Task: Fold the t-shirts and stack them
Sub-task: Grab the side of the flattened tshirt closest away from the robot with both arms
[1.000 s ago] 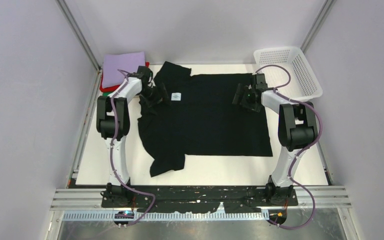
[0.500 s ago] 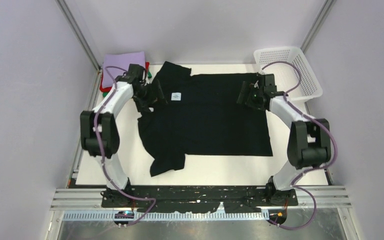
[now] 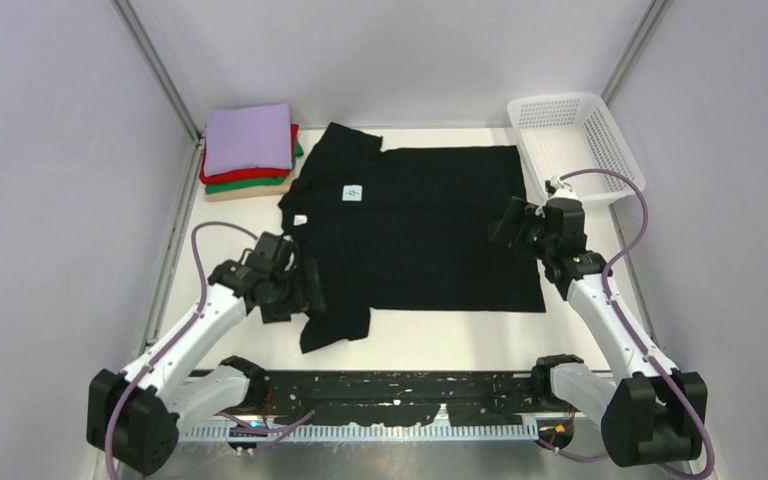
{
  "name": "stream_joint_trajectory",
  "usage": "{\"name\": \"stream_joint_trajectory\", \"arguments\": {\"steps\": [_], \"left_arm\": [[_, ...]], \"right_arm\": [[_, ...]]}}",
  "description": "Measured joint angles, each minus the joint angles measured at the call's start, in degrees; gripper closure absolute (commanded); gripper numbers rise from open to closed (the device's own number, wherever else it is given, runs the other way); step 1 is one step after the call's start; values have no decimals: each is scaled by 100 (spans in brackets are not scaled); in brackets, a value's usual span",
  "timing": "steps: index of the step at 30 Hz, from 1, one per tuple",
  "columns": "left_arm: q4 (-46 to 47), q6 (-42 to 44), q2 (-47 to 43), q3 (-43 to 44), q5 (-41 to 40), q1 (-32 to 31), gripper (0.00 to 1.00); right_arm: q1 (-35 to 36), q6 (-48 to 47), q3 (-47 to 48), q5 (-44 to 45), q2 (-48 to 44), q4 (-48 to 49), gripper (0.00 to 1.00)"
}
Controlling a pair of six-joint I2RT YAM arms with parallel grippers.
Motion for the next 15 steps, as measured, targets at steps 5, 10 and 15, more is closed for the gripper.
{"name": "stream_joint_trajectory", "arguments": {"steps": [5, 10, 15], "left_arm": [[-472, -717, -1220, -1154, -221, -492, 26], [-350, -1244, -1637, -1742, -199, -667, 35], [-20, -1537, -1456, -1998, -201, -671, 42]], "right_arm": [[-50, 42, -273, 24, -350, -127, 5], [-61, 39, -280, 9, -341, -168, 4], [-61, 20, -299, -13, -306, -201, 5]]}}
